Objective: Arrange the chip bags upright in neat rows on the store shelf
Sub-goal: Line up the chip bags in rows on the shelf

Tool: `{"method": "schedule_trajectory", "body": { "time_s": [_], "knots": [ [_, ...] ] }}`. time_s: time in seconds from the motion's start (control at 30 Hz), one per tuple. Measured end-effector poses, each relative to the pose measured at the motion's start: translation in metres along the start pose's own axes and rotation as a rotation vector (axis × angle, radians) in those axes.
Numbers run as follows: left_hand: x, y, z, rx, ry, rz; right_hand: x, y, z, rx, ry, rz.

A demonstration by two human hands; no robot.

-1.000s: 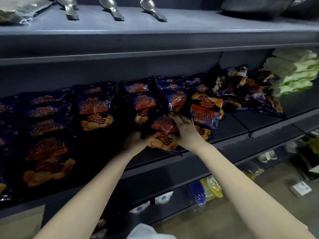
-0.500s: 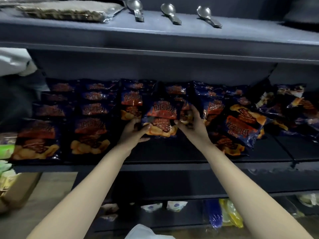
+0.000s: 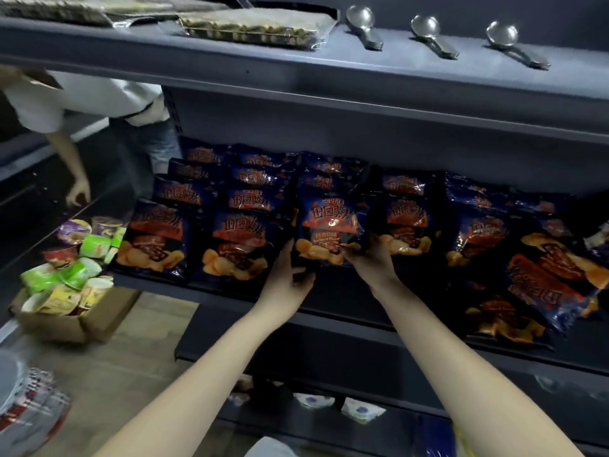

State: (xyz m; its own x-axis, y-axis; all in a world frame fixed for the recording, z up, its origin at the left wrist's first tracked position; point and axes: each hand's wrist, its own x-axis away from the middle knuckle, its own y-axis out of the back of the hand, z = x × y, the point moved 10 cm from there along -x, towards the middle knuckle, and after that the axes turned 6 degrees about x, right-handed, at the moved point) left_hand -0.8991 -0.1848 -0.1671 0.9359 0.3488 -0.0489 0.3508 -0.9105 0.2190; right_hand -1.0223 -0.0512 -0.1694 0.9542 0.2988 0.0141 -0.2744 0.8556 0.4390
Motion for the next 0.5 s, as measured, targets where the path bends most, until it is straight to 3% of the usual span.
{"method": "schedule_trajectory", "body": {
  "time_s": [0.23, 0.5],
  "knots": [
    [0.008, -0.023, 0.008, -0.379, -0.152, 0.086, -0.002, -0.018, -0.005, 0.097, -0.070, -0.058],
    [0.001, -0.012, 0.014, -0.364, -0.134, 0.015, 0.003, -0.014, -0.005, 0.158, -0.055, -0.202]
  ]
}}
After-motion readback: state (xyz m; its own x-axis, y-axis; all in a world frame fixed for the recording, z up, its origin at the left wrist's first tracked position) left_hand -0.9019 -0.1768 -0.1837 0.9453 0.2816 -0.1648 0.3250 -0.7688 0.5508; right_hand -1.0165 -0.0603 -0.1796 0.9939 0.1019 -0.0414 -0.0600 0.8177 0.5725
